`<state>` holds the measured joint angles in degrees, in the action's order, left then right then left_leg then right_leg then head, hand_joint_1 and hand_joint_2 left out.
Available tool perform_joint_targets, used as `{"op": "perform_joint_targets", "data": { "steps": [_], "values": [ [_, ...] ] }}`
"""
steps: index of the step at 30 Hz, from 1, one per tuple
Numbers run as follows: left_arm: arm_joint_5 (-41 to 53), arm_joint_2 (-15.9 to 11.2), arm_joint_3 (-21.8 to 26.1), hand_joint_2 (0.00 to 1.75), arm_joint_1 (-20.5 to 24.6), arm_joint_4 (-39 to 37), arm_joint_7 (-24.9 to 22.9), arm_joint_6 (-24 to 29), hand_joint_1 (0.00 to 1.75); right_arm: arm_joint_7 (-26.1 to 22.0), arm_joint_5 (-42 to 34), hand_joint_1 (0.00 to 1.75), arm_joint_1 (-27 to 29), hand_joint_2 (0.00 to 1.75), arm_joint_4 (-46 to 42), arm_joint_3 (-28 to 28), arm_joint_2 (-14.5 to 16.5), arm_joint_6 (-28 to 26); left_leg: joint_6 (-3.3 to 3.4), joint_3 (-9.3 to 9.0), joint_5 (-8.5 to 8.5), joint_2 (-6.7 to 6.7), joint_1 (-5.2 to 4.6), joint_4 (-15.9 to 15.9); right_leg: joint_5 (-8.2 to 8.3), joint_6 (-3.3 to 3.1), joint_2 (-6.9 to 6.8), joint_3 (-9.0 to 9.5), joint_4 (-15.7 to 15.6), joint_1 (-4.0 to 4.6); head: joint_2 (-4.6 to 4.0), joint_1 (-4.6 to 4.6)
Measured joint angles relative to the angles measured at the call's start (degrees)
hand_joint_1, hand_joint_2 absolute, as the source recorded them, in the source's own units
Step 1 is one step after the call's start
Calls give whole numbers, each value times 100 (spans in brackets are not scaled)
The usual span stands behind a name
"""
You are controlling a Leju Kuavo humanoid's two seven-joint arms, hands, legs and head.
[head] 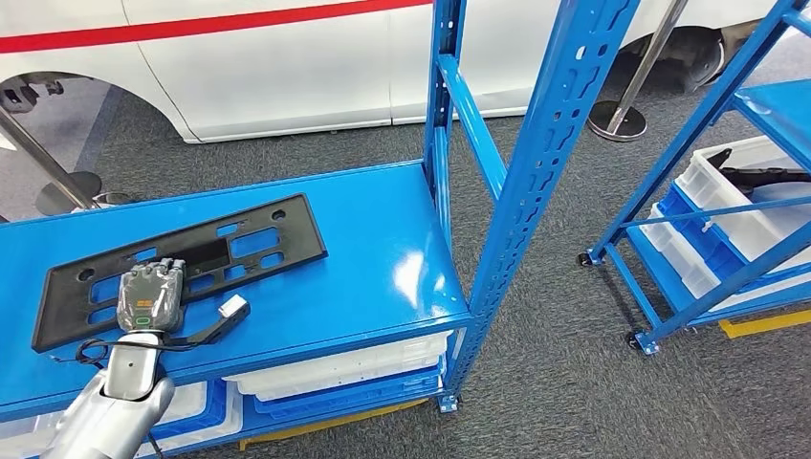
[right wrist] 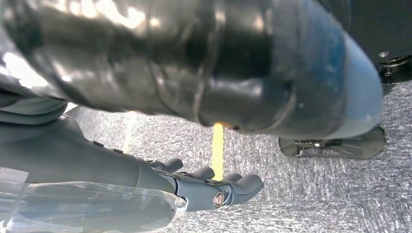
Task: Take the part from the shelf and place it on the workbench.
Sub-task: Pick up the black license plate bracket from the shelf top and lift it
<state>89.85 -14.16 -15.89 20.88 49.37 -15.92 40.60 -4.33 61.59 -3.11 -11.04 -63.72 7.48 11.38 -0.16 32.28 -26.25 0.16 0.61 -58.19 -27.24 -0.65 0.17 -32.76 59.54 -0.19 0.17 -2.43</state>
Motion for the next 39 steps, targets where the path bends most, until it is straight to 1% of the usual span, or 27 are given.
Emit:
{"op": "perform_joint_targets", "data": {
  "steps": [4,6,9,15,18,20,21,22,23,24,25,26,27,28,29,30,31,32,33,34,35,36,37,38,39],
  "values": [
    [3,-443,-674,175,44,306,-700,-34,175,0,2,0,1,0,0,-13,2,10,-2,15,1,0,0,-1,0,0,0,-15,0,0,-1,1],
    [9,-623,-947,175,79,433,-865,-52,175,0,3,0,0,0,0,-15,2,18,-2,17,1,-1,0,-1,0,0,0,-16,0,0,0,1],
    [16,-797,-1217,175,109,567,-995,-84,175,0,5,0,0,0,0,-17,2,45,-2,22,1,1,0,0,-1,0,1,-20,0,-1,0,1],
    [19,-1159,-1876,175,259,838,-1661,-174,175,0,19,0,-1,0,0,-17,7,97,18,48,-11,-1,-12,-32,8,16,-1,-31,-9,-18,0,0],
    [21,-1323,-2146,175,337,971,-1892,-213,175,0,22,0,-3,0,1,-17,23,94,47,59,-19,-1,-24,-45,18,42,-1,-31,-19,-31,-1,0],
    [21,-1418,-2297,175,388,1063,-2007,-213,175,0,22,0,-9,0,2,-17,32,83,95,37,21,11,-9,11,12,82,-1,-22,-25,-34,0,0],
    [21,-1453,-2360,175,414,1102,-2058,-214,175,0,22,0,-10,0,2,-17,34,74,129,18,59,22,6,58,-48,102,-1,-37,26,-31,-1,1],
    [20,-1480,-2423,175,443,1139,-2116,-218,175,0,22,0,-12,0,2,-18,34,68,160,3,96,34,23,104,-178,118,-1,-97,180,-28,0,3],
    [20,-1502,-2492,175,468,1175,-2184,-222,175,0,21,0,-11,0,2,-19,34,61,181,-2,123,45,35,127,-364,129,-1,-210,446,-30,0,4],
    [20,-1526,-2567,175,493,1214,-2251,-229,175,0,20,0,-11,0,2,-20,34,52,193,9,130,47,32,132,-576,138,0,-372,810,-34,0,6],
    [21,-1550,-2637,175,511,1255,-2302,-239,175,1,19,0,-12,0,2,-21,34,39,194,25,131,49,29,124,-743,147,0,-536,1176,-43,0,7],
    [21,-1576,-2701,175,523,1300,-2335,-252,175,2,17,0,-12,0,2,-23,35,21,193,40,131,50,29,111,-804,160,0,-644,1426,-55,0,7],
    [22,-1601,-2750,175,533,1342,-2349,-265,175,4,16,0,-12,0,2,-24,35,7,190,54,129,51,30,94,-755,170,-2,-667,1495,-70,0,7],
    [22,-1620,-2786,175,545,1379,-2356,-274,175,5,15,0,-12,0,2,-25,34,-4,183,66,124,51,34,74,-612,176,-4,-594,1362,-85,0,7],
    [22,-1641,-2819,175,561,1414,-2363,-281,175,7,15,0,-12,0,2,-26,34,-10,167,80,115,49,39,44,-399,177,-7,-415,1020,-101,0,6],
    [22,-1660,-2842,175,579,1442,-2370,-284,175,8,15,0,-12,0,3,-26,34,-11,144,98,102,46,41,13,-258,168,-9,-221,657,-109,0,6],
    [21,-1682,-2864,175,597,1471,-2377,-287,175,12,15,0,-13,0,5,-27,34,-14,109,119,97,44,40,-17,-148,149,-6,-78,367,-101,0,4],
    [21,-1709,-2884,175,613,1502,-2381,-291,175,16,14,0,-15,0,7,-28,38,-15,69,139,99,42,37,-43,-91,128,-2,13,160,-87,0,4],
    [21,-1733,-2896,175,622,1533,-2385,-293,175,22,14,0,-21,0,8,-30,41,-16,28,158,113,41,33,-51,-102,103,3,16,117,-65,0,3],
    [21,-1760,-2905,175,627,1568,-2386,-294,175,28,13,0,-27,0,9,-32,44,-17,-15,170,137,42,34,-51,-71,72,9,-13,109,-45,0,3],
    [22,-1789,-2909,175,630,1601,-2387,-294,175,32,13,0,-33,0,9,-34,49,-19,-53,184,135,42,46,-58,-46,29,6,-31,82,-52,0,4],
    [22,-1817,-2912,175,635,1628,-2389,-294,175,35,13,0,-38,0,9,-38,52,-20,-85,211,80,40,58,-95,-11,-23,1,-51,59,-57,-1,3],
    [22,-1850,-2914,175,640,1654,-2390,-294,175,38,11,0,-41,0,9,-45,56,-22,-110,261,-52,39,71,-213,34,-80,-5,-78,34,-65,-1,3],
    [21,-1884,-2915,175,642,1678,-2391,-294,175,38,9,0,-43,0,9,-52,61,-23,-127,344,-267,35,81,-452,78,-126,-13,-113,15,-72,-1,2],
    [20,-1920,-2916,175,638,1707,-2393,-294,175,39,8,0,-44,0,9,-58,66,-22,-142,452,-517,33,82,-789,117,-153,-17,-160,14,-62,-1,1]
  ]
}}
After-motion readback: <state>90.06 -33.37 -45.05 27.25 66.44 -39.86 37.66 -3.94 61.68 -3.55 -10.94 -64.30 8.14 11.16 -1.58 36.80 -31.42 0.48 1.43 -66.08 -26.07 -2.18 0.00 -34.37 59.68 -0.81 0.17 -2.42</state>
